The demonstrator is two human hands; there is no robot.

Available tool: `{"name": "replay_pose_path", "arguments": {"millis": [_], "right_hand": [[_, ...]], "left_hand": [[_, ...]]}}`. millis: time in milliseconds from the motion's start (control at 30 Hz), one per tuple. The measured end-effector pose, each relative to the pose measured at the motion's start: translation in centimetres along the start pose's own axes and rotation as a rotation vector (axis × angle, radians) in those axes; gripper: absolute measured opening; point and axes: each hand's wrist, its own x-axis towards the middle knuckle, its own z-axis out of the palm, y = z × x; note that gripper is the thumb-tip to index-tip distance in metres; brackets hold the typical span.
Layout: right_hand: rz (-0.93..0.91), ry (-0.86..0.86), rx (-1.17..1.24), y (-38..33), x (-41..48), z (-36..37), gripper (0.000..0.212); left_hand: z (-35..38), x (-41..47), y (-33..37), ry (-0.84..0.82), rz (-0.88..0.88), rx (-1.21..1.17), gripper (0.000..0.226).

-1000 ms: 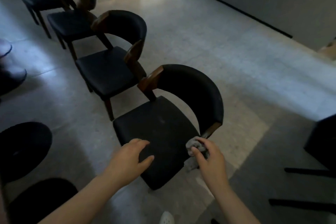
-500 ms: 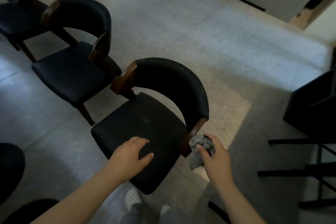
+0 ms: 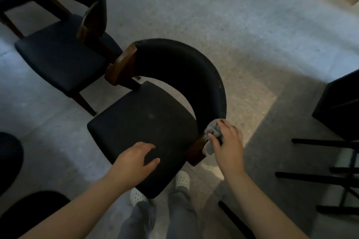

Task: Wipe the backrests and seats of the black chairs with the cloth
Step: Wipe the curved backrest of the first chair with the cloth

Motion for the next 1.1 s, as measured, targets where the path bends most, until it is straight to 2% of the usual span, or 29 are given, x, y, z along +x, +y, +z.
{"name": "replay_pose_path", "arguments": {"millis": [167, 333, 667, 800, 867, 933, 1000, 1100], "right_hand": [[-0.077, -0.043, -0.189, 1.6, 3.0, 3.4, 0.052], [-0.167, 0.022, -0.264, 2.4, 1.6, 6.9, 0.047], [-0.261, -0.321, -0.530, 1.8, -5.2, 12.8, 0.052], [-0.167, -0.208, -0.395, 0.1, -5.7, 11.3, 0.033], [-0.148, -0.081, -0.238, -1.0, -4.8, 9.6, 0.033], [-0.203, 0.008, -0.204, -1.6, -2.8, 8.0, 0.036], [-0.281, -0.012, -0.329, -1.6, 0.5, 7.3, 0.034], [-0.307, -0.233, -0.670, -0.9, 4.2, 7.6, 0.024]], "left_hand": [[2.3, 1.1, -1.6, -0.026, -0.063, -0.003, 0.051], [3.8, 2.1, -3.1, -0.063, -0.105, -0.003, 0.050], [3.8, 2.0, -7.4, -0.094, -0.130, 0.050, 0.045], [3.6, 1.5, -8.9, -0.081, -0.152, 0.037, 0.046], [3.7, 1.3, -9.5, -0.077, -0.157, 0.024, 0.047], [3.9, 0.9, -9.9, -0.071, -0.158, 0.008, 0.046], [4.2, 0.6, -10.1, -0.070, -0.156, -0.013, 0.045], [4.7, 0.3, -10.4, -0.063, -0.157, -0.043, 0.045]]}}
